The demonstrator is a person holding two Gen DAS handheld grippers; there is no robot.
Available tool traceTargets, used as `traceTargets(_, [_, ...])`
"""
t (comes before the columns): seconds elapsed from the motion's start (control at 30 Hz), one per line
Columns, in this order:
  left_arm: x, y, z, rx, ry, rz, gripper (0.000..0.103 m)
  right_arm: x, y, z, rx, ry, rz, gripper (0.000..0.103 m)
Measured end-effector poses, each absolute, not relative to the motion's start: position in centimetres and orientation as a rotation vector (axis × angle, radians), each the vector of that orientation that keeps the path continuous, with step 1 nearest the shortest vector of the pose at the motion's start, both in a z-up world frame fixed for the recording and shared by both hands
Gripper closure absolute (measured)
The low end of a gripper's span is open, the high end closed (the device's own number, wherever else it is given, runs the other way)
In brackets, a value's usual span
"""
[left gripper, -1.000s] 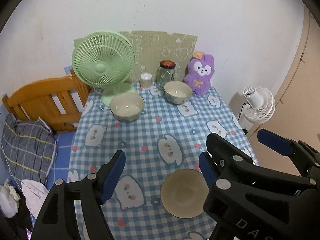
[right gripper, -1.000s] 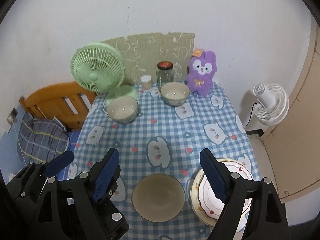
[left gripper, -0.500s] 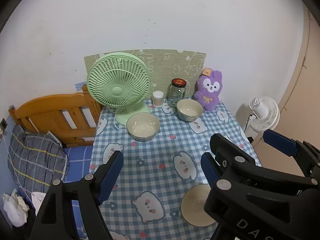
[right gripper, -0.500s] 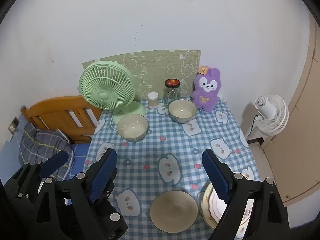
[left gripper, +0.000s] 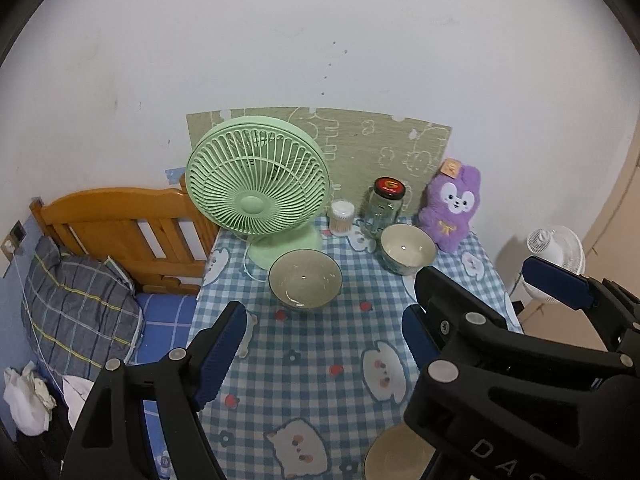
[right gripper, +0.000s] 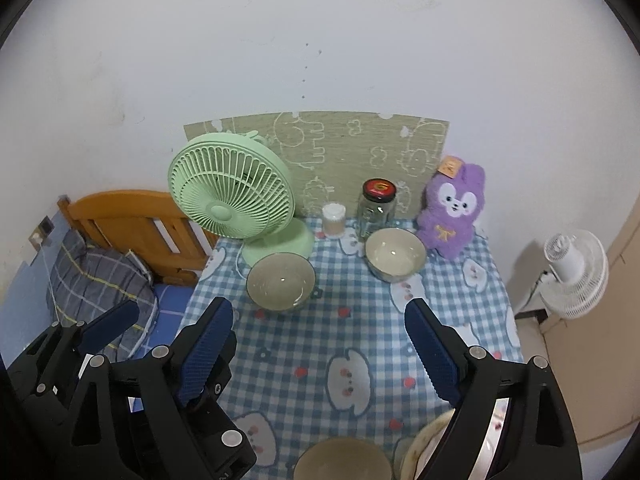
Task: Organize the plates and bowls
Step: 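Move both grippers toward the second beige plate by the green fan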
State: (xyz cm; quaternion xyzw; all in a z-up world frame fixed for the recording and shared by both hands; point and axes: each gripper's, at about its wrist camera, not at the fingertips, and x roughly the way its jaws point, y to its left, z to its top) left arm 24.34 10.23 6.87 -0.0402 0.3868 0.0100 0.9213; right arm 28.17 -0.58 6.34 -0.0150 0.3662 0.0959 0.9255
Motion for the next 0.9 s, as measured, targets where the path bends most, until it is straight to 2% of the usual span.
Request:
traceTargets(0.57, [32.7, 10.6, 2.2, -0.161, 0.851, 0.149, 0.021, 39.0, 0.3, 1.8, -0.081, 0.817, 0.347, 0.013])
traceTargets(0.9, [37.5, 12.2, -2.4, -0.173, 0.891, 0.214, 0.022, 45.0, 2.2, -3.2, -0.077, 0.854, 0.391, 0.013])
